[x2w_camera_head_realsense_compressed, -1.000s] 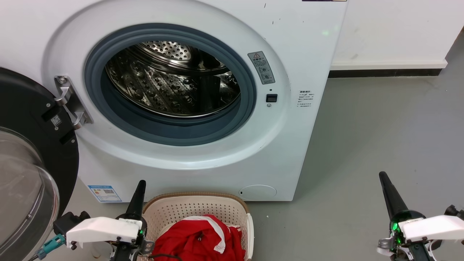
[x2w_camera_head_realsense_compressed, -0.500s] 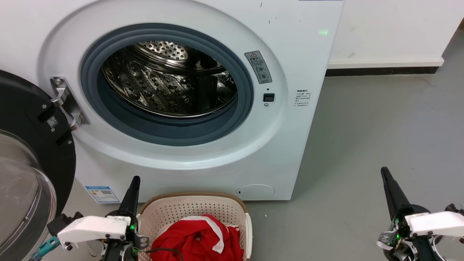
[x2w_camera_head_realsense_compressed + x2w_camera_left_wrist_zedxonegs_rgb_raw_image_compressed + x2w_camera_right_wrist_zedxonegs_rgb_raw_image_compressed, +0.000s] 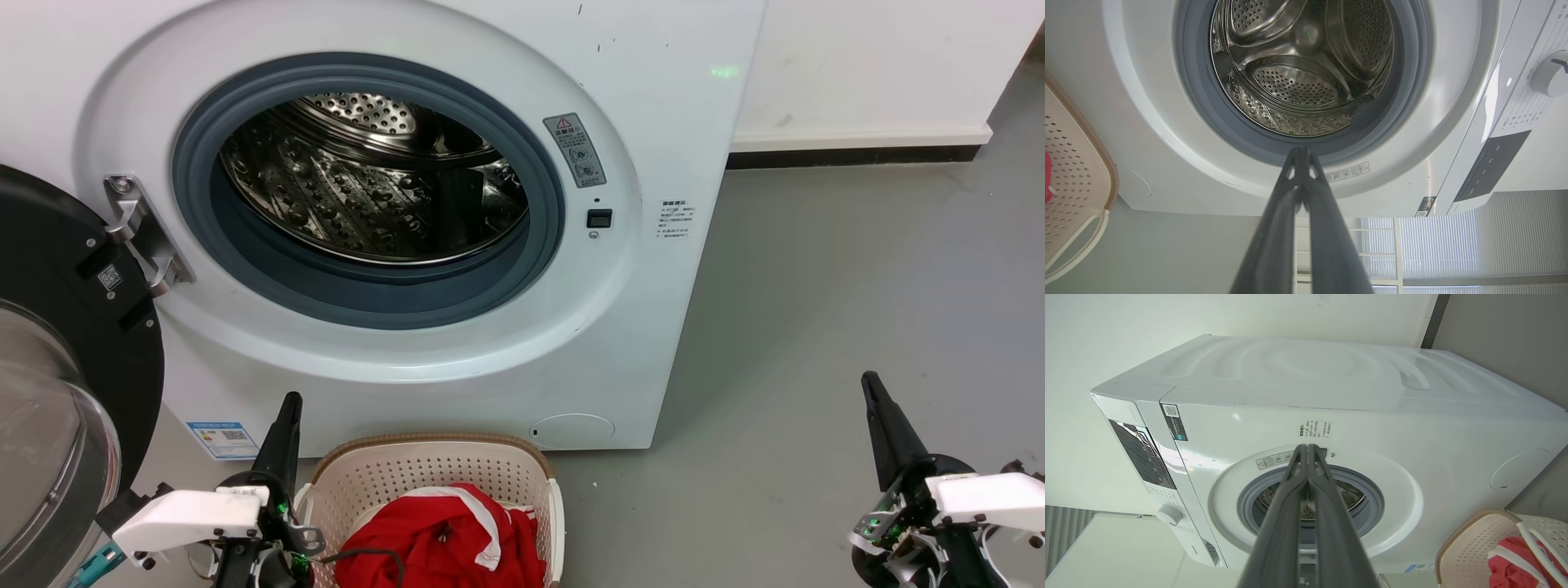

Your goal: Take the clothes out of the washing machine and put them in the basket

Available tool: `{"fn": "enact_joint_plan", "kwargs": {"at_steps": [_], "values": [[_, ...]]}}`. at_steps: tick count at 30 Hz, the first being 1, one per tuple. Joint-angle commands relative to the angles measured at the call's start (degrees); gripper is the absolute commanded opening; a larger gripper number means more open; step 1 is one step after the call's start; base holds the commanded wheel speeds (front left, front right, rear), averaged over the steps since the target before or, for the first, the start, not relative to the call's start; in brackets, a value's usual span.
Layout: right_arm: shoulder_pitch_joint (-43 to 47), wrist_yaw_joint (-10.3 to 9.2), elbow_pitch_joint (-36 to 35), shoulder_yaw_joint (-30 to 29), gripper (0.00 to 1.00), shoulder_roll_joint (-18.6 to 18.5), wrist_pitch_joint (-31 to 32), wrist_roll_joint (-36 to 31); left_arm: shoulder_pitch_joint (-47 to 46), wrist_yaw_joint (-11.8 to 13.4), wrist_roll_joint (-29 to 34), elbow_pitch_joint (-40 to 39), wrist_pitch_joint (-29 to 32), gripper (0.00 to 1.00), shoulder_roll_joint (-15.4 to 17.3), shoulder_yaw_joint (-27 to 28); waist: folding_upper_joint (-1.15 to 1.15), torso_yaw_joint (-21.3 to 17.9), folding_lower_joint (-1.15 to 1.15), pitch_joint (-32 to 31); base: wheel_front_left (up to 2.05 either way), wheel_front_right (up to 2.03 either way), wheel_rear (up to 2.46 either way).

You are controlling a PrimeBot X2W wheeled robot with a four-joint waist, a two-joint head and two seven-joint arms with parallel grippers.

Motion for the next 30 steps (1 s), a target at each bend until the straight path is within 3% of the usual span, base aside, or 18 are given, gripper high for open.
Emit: {"fn": "enact_joint_plan", "kwargs": {"at_steps": [1,9,30], "values": [[-1.26,-0.02,0.31,-0.18,0.0,0.17,0.37,1.24,-1.03,-0.56,-1.26,0.19,0.37,0.0,-0.24,0.45,0.0,-0.07,0.0,0.02,0.0,0.0,0.0],[-1.66,-0.02,1.28,-0.5,0.0,0.28,0.67,4.2,-0.97,-1.21,-4.13,0.48,1.05,0.0,-0.44,1.54,0.0,-0.37,0.0,0.09,0.0,0.0,0.0],[-1.73,-0.02,1.17,-0.96,0.0,0.58,1.01,3.46,-0.92,-1.12,-3.38,0.46,1.46,0.0,-0.71,1.9,0.0,-0.37,0.0,0.09,0.0,0.0,0.0]]}}
